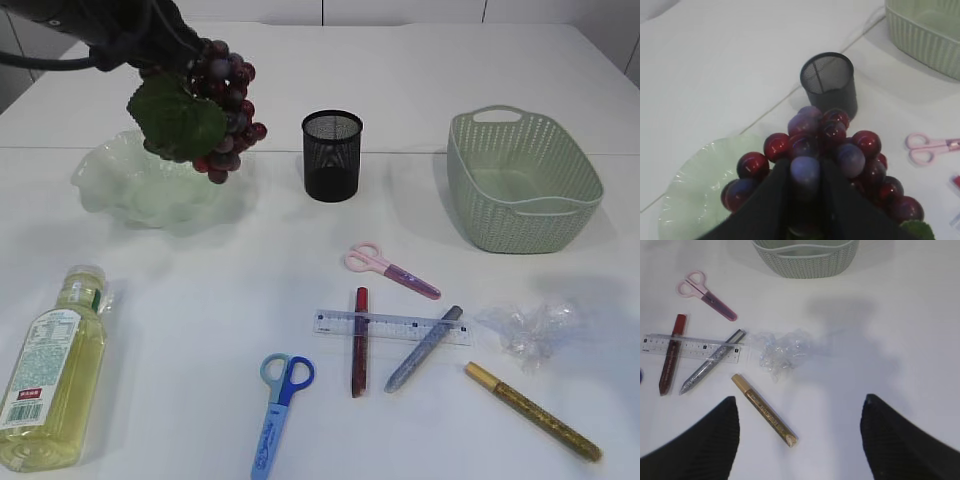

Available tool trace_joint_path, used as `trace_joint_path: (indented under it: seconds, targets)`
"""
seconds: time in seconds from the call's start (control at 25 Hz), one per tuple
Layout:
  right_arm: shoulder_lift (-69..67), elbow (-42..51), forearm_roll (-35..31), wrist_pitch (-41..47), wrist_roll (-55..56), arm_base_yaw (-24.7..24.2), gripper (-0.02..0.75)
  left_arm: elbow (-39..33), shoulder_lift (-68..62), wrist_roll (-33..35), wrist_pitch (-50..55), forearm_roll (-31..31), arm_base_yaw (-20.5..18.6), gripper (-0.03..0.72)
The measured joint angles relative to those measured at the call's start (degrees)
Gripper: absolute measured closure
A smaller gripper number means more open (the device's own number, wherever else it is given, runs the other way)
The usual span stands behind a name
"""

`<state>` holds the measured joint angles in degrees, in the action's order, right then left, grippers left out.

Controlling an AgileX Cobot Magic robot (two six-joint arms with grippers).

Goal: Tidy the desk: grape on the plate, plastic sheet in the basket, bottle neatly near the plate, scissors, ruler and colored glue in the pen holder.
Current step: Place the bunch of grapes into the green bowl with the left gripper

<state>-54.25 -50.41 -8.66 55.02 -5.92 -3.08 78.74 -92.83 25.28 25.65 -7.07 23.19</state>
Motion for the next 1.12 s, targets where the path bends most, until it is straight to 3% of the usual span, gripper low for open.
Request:
trace_joint_path:
  seconds: [0.52, 1.12]
  targets:
    - [0.0, 0.0, 0.0, 0.0, 0.0, 0.0, 0.155, 2.95, -2.26, -4.83, -12.35, 0.0, -12.54, 0.558]
    - [0.0, 0.0, 0.0, 0.0, 0.0, 0.0, 0.155, 2.95, -18.88, -5.05, -27.55, -1.81, -13.74, 0.556]
